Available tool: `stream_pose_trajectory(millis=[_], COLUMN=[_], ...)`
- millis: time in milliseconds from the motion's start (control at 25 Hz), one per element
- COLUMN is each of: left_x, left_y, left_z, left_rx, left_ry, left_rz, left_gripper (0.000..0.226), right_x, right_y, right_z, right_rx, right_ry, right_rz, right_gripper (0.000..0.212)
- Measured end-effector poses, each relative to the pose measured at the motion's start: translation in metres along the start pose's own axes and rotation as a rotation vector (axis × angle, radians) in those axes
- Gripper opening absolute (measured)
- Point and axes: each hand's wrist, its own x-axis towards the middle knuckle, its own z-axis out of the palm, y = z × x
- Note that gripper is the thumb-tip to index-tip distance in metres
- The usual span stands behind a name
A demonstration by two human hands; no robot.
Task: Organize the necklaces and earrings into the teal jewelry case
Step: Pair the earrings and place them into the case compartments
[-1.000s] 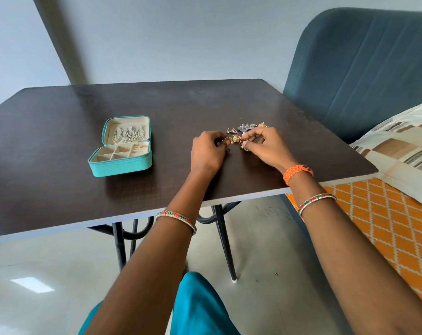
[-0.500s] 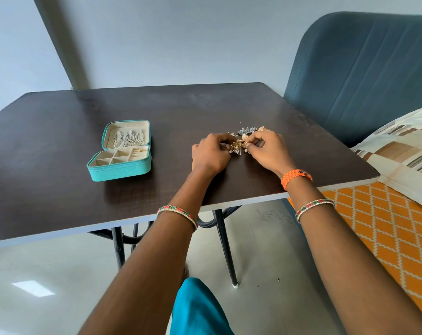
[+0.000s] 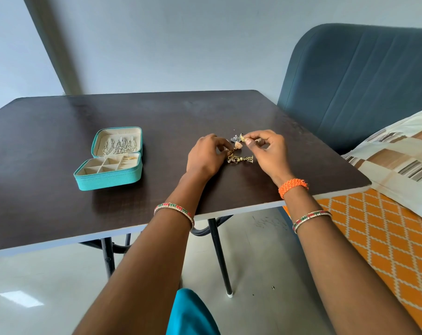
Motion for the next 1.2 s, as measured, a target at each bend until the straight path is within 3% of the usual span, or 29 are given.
stream_pose_trajectory(millis=[280,520,600,800,880,1000,1200], left_x=[0.003,0.002,0.002,-0.001,-0.007,-0.025,-0.072], left_y=[-0.001,-0.001,0.000,-0.005,-0.007,-0.006,-0.001], left_z=[0.003,0.005,0.006,0.000,-0.004,-0.010,-0.040], left_rx=[0.064,0.125,0.108,-0.204,-0.313,-0.407,-0.692], left_ry=[-0.012,-0.018,-0.008,0.184,0.225,0.221,0.101], left_rz=[0.049,0.021,0.023,-0.099,-0.143,-0.160,-0.165], left_gripper=[0.012,0.021,0.022,0.019,0.019,0.015,0.018], right_x=[-0.012,-0.019,-0.024,-0.030,-0.032,-0.033,-0.051], right_y=[-0.010,-0.014,-0.017,-0.018,-0.021,-0.028,-0.063], right_z=[0.002,0.003,0.005,0.009,0.007,0.005,0.016], right_rx=[-0.234,-0.250,-0.326,-0.406,-0.391,-0.321,-0.049], right_ry=[0.025,0.010,-0.026,-0.293,-0.265,-0.182,0.026], right_rz=[-0.208,-0.155,-0.233,-0.328,-0.284,-0.265,-0.235], right_gripper=[0.014,0.019,0.022,0.032,0.035,0.024,0.015])
